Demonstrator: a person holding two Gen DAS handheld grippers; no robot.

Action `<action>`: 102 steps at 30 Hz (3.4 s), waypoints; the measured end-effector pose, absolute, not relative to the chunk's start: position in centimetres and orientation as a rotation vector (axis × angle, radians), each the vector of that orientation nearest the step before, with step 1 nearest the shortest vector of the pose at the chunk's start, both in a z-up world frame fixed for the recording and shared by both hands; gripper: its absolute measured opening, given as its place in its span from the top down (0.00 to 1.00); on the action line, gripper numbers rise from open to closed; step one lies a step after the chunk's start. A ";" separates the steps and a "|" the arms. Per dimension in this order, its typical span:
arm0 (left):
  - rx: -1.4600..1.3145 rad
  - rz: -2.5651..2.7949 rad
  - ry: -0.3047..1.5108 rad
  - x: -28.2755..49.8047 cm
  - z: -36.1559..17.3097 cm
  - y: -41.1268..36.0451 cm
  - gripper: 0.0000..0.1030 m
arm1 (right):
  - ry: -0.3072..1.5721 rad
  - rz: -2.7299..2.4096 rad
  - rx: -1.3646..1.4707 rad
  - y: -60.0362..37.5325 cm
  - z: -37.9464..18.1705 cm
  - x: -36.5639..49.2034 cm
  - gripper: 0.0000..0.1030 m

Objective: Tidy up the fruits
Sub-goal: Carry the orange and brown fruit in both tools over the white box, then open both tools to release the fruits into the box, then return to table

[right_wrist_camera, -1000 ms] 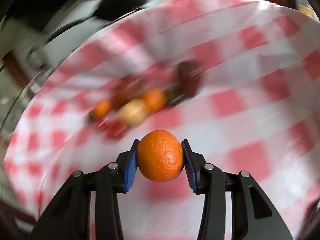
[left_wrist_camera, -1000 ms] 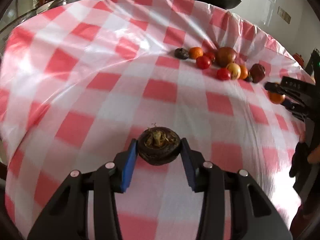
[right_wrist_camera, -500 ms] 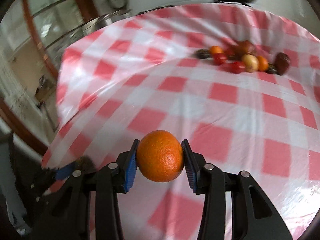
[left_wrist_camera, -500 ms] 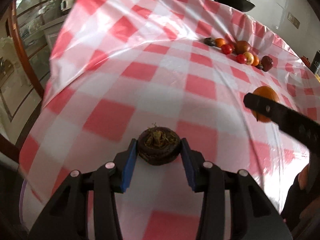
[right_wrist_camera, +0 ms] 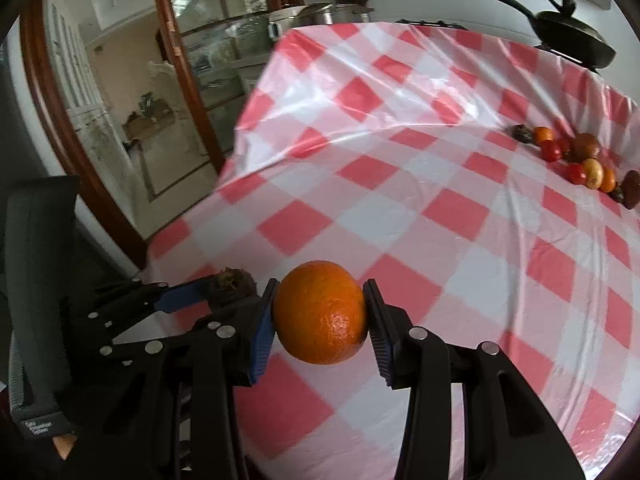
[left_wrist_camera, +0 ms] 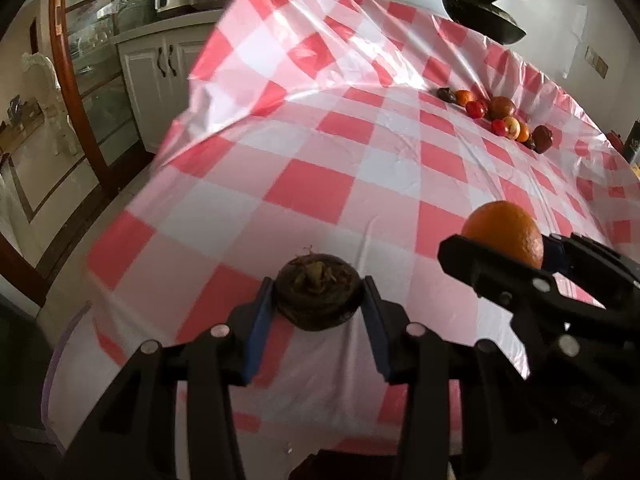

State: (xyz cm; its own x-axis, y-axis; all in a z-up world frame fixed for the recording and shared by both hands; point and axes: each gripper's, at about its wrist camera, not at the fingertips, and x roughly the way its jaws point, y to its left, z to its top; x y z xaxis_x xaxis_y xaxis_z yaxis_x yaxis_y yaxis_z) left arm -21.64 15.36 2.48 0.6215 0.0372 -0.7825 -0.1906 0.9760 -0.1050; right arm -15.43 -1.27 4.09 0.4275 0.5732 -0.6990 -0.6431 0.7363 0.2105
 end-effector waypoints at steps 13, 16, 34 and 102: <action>-0.220 0.296 0.881 -33.4 1.5 23.4 0.58 | 0.720 1.091 -0.288 5.3 5.1 -25.0 0.59; -0.233 0.350 0.923 -35.6 -0.5 25.2 0.58 | 0.712 1.180 -0.367 7.3 4.2 -27.8 0.59; -0.457 0.505 1.160 -40.5 -13.8 31.2 0.58 | 0.984 1.256 -0.833 15.3 -12.4 -33.5 0.59; -0.269 0.136 0.540 -12.5 10.9 12.1 0.01 | 0.310 0.723 0.203 -14.6 16.3 -12.7 0.15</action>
State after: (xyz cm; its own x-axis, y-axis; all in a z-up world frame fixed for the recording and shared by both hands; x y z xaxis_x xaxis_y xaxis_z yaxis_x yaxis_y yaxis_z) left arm -12.51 12.08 10.87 0.8500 0.0575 -0.5237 -0.1982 0.9559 -0.2168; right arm -12.66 -14.64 16.25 0.7076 0.6755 -0.2075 -0.6160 0.7335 0.2873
